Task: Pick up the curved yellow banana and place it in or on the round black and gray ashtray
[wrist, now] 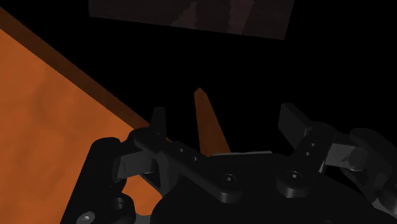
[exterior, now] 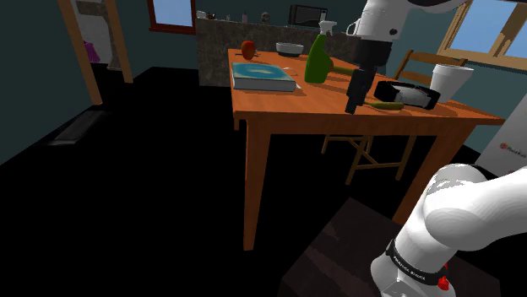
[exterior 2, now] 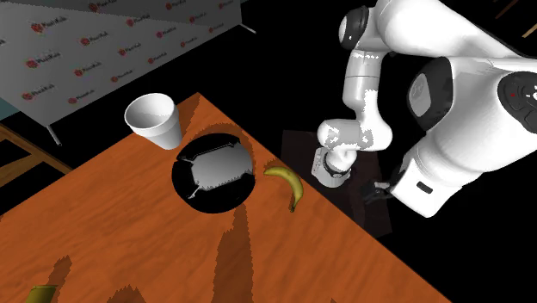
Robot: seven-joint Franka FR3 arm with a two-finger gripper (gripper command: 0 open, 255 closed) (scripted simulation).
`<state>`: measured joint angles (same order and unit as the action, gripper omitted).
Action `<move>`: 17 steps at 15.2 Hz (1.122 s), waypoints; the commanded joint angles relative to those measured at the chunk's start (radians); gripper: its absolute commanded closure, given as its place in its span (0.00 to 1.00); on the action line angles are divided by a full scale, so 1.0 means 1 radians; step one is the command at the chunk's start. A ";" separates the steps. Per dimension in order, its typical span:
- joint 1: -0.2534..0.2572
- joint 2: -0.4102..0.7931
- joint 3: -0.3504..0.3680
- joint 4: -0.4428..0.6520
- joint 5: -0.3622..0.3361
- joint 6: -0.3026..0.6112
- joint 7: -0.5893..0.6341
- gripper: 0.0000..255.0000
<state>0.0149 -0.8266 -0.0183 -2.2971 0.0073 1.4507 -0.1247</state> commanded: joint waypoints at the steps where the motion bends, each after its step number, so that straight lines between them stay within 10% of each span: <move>1: 0.000 0.000 0.000 0.000 0.000 0.000 0.000 0.00; 17: -0.030 0.137 -0.456 0.222 -0.176 -0.078 -0.478 0.00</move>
<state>-0.0162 -0.7066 -0.4413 -2.0947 -0.1594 1.3744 -0.5667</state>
